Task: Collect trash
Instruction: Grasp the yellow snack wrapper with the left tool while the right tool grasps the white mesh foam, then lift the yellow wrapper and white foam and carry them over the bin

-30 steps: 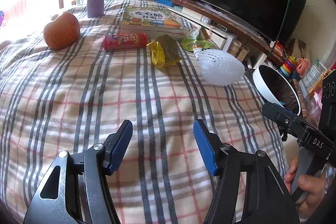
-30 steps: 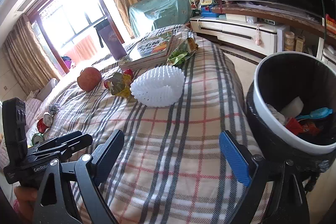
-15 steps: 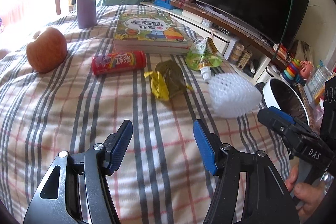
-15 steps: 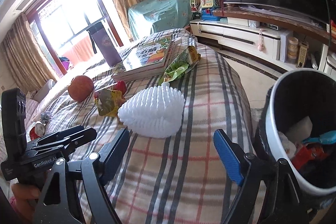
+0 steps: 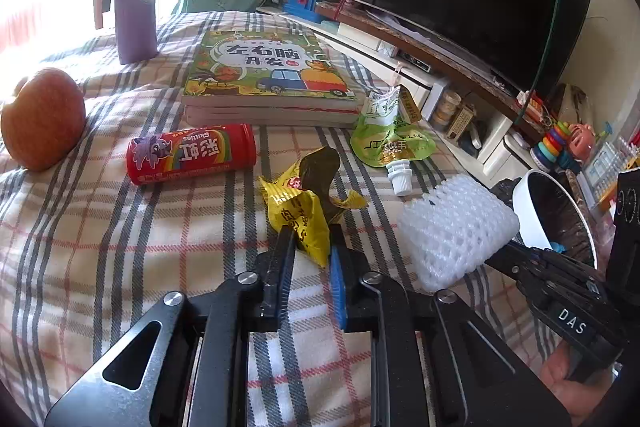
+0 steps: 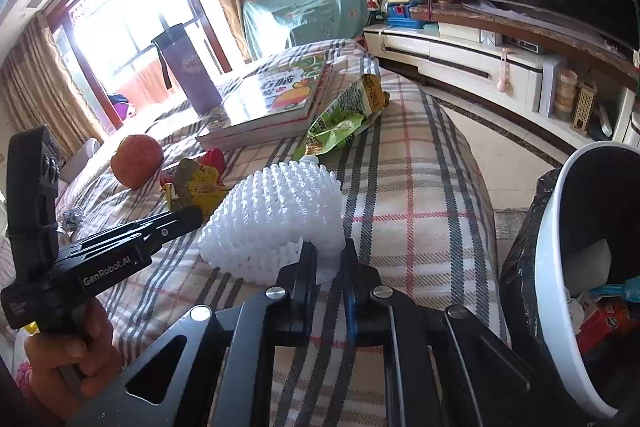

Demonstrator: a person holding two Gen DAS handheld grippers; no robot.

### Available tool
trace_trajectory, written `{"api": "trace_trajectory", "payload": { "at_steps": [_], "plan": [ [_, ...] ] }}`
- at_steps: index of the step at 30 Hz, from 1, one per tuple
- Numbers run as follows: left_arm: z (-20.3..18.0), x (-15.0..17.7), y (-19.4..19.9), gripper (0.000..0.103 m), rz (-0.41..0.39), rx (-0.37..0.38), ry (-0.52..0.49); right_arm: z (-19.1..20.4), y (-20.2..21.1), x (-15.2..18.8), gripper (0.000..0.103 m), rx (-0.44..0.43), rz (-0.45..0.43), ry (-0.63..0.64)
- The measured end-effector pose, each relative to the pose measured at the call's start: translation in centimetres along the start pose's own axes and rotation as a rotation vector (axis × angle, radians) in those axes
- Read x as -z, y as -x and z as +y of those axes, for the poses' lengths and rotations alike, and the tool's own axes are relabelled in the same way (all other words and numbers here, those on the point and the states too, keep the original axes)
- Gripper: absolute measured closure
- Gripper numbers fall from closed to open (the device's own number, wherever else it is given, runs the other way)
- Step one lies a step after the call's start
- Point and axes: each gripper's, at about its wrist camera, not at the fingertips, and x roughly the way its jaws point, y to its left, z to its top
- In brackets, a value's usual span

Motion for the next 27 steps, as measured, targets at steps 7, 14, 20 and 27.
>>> {"api": "trace_trajectory", "payload": {
  "at_steps": [7, 14, 20, 27],
  "plan": [
    [-0.1, 1.7, 2.8, 0.090, -0.023, 0.012, 0.011, 0.0, 2.3, 1.4, 0.092, -0.016, -0.014, -0.030],
    [-1.2, 4.7, 6.4, 0.090, -0.041, 0.059, 0.012, 0.1, 4.8, 3.5, 0.092, -0.029, -0.027, -0.070],
    [-2.1, 6.9, 8.1, 0.090, -0.028, 0.079, -0.005, 0.8, 6.7, 4.8, 0.093, -0.039, -0.047, -0.089],
    [-2.4, 8.5, 9.0, 0.090, 0.003, 0.072, -0.030, 1.4, 9.7, 5.4, 0.093, -0.019, -0.089, -0.077]
  ]
}}
